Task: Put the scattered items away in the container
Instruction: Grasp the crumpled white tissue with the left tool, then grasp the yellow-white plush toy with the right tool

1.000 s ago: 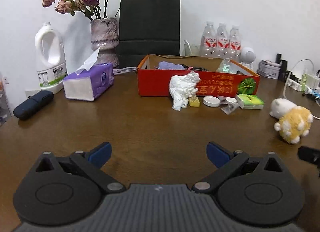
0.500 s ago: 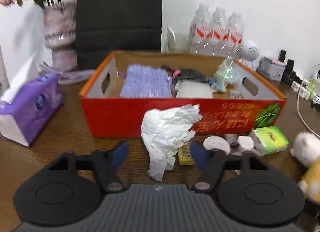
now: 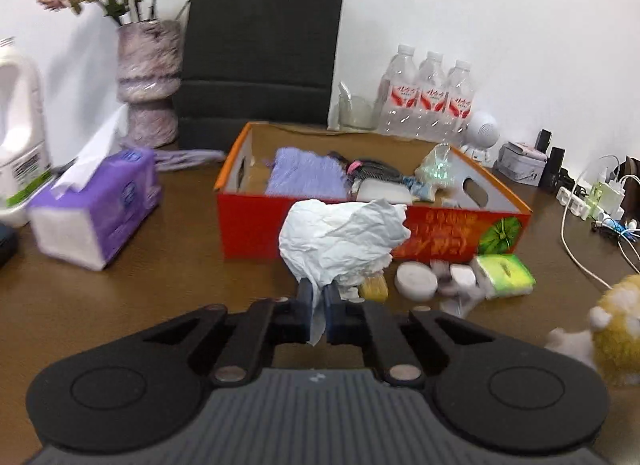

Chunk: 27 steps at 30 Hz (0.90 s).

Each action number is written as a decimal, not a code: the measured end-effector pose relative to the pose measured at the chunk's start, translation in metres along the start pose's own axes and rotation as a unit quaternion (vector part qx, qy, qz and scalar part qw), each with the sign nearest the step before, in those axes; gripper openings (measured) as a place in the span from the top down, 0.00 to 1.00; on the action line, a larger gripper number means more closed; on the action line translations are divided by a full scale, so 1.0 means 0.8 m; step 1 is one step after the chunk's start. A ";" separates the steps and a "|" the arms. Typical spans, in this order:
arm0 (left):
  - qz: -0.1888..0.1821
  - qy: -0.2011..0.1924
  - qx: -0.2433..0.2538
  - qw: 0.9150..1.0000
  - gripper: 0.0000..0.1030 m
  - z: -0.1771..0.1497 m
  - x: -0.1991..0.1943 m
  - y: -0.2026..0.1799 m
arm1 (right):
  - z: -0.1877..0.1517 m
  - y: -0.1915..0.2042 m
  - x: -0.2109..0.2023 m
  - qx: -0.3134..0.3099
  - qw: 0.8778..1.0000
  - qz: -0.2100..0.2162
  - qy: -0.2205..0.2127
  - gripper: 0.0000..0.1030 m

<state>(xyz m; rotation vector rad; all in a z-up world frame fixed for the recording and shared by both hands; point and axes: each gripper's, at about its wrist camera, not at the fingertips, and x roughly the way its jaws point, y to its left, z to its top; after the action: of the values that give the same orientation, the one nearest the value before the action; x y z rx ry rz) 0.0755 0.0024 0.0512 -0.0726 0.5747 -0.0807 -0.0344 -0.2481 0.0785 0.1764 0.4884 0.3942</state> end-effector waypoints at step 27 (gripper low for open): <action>0.003 0.021 0.009 1.000 0.93 -0.055 -0.035 -0.015 | 0.073 -0.085 0.170 0.068 0.994 -0.084 0.022 0.42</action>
<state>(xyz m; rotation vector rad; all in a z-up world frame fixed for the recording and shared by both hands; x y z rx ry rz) 0.0276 -0.0089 0.0308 -0.0510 0.6156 -0.0812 0.1266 -0.2586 0.0547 0.2574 0.5702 0.1999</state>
